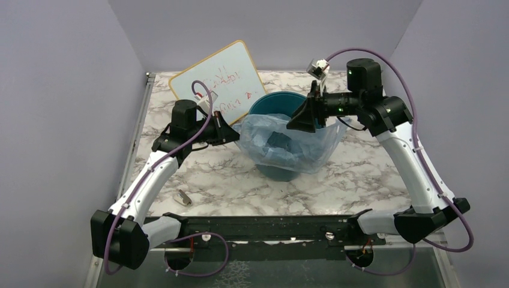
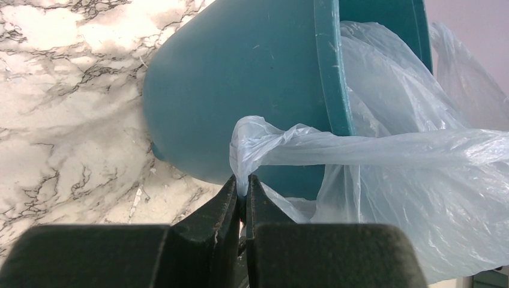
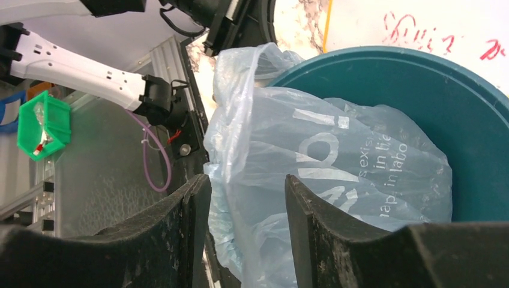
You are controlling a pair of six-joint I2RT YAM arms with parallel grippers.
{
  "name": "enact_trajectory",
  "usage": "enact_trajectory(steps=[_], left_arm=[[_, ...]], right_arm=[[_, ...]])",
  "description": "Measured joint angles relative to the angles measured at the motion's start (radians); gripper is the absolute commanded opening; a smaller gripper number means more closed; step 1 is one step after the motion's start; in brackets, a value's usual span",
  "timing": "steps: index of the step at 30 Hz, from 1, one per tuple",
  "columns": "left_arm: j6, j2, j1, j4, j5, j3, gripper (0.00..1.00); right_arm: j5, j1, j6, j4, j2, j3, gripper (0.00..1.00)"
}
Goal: Put the trash bags into the trash bin
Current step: Place the trash bag in the trash bin.
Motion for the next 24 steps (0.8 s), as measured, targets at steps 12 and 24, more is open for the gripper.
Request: enact_trajectory(steps=[12,24], left_arm=[[0.006,0.013,0.000,0.000,-0.009,0.014,0.04],[0.027,0.109,0.035,0.024,-0.070,0.100,0.00]], right_arm=[[0.130,0.002,0.058,0.056,0.014,-0.039,0.01],[0.627,-0.028,0.177,0.290,0.122,-0.084,0.00]])
